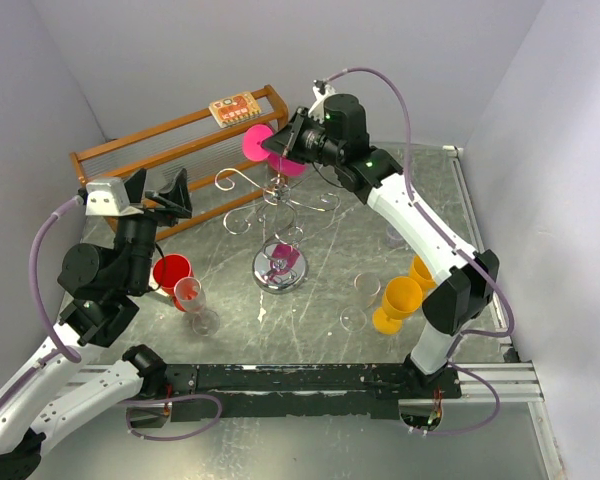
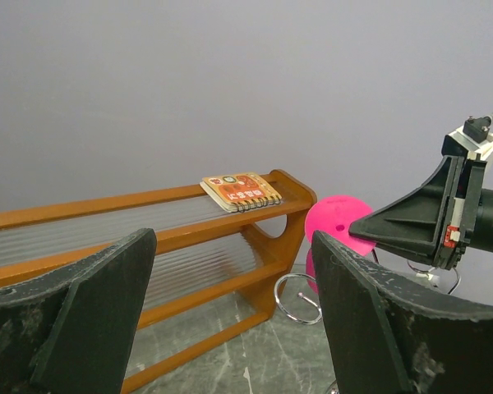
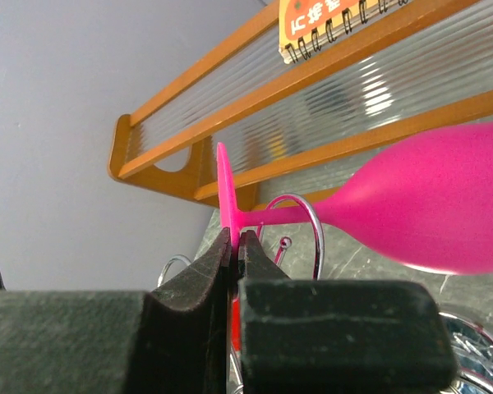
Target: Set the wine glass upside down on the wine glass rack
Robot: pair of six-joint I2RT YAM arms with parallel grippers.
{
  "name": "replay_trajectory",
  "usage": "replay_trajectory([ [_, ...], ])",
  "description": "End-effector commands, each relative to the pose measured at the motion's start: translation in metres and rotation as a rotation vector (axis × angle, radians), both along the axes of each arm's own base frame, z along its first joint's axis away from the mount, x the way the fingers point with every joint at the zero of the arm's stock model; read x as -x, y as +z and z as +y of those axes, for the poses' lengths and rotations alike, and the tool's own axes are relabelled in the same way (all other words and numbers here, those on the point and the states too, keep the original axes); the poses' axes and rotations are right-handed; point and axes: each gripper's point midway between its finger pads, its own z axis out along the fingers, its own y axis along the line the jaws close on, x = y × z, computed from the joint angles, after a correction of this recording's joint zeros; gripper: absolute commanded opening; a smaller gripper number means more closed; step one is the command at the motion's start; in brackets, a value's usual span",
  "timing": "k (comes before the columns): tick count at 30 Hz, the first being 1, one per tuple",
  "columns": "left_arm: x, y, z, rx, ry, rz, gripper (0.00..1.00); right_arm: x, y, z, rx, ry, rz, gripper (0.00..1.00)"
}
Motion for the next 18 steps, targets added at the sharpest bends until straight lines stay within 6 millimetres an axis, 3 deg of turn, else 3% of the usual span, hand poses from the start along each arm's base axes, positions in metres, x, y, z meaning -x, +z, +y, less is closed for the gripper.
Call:
replay_trajectory([
  [1,0.006,0.012,0.001,0.018,-0.015,-0.029,0.87,0.001,0.015,0.004,-0.006,0.045,-0.055,0.00],
  [9,0.004,0.009,0.002,0.012,-0.005,-0.019,0.88,0.011,0.013,0.007,-0.011,0.093,-0.026,0.00],
  [18,0.001,0.005,-0.001,0.004,-0.007,-0.011,0.88,0.015,0.005,-0.002,0.028,0.063,-0.002,0.08],
])
